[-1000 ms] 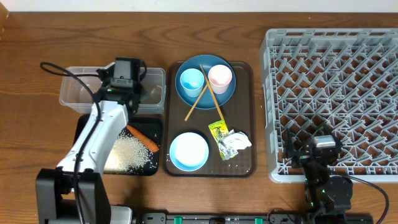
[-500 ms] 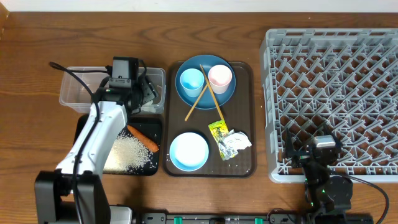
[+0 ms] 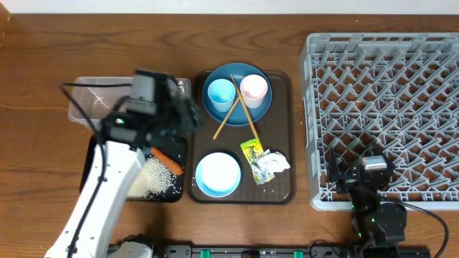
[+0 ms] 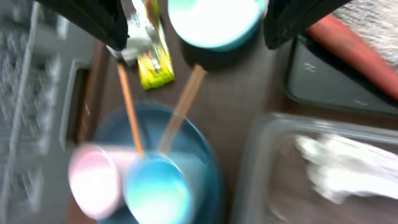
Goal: Sort waste into correct bins and load items into the dishwasher rack
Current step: 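Return the left gripper to the brown tray and grasp the second tissue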
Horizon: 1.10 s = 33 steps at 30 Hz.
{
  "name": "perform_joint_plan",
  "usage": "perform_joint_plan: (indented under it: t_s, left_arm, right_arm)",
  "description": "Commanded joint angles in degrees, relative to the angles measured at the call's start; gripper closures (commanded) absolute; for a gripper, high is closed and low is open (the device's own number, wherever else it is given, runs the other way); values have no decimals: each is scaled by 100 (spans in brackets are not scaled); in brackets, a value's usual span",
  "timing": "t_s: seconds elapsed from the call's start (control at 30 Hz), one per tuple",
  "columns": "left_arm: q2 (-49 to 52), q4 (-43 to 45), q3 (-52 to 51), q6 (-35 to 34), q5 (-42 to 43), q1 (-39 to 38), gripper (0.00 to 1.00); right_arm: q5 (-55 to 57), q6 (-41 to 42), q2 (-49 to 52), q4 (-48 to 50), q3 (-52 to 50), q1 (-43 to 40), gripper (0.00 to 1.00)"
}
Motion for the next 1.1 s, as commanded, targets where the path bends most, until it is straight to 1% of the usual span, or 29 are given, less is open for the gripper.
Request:
perform_joint_plan:
  t_s: [0.0,0.17,0.27,0.33,0.4,0.63,0.7,0.77,0.83,0.87,0.97,1.03,1.07]
  left_arm:
    - [-66,-85,101,74,210,-686,30]
    - [33,-39,92,7,-142,-1926,31]
    - [153,-11,90,-144,-579,-2544,31]
    - [256,9,90,-256,-708,-2896,31]
    - [341,59,90,-361,-737,-3143,31]
    - [859,444,90,-358,-734,-3849,30]
    - [1016,555,90,-356,-734,-3980,23]
    - [1198,715,90,-356,-734,-4089,3]
    - [1377,903,90,-354,-734,-4188,2]
    - [1473,1014,90,-354,-734,-4236,2]
    - [1718,1333,90,-229,-754,-4295,28]
    - [1827,1460,90,-133,-909,-4295,36]
    - [1882,1491,90,-131,-1080,-4295,36]
  right_arm:
    - [0,-74,-24,-24,-7,33,1]
    - [0,-74,-24,-24,-7,33,1]
    - [0,-74,-24,-24,-7,33,1]
    - [0,-74,-24,-24,-7,33,1]
    - [0,-74,-24,-24,-7,33,1]
    - [0,-74,-24,-24,-7,33,1]
    - [0,-74,-24,-24,-7,33,1]
    - [0,-74,-24,-24,-7,33,1]
    - [0,-74,-24,-24,-7,33,1]
    - [0,-74,-24,-24,-7,33,1]
    - [0,-74,-24,-24,-7,33,1]
    - [0,-74,-24,-24,-7,33,1]
    - [0,-74,-24,-24,-7,33,1]
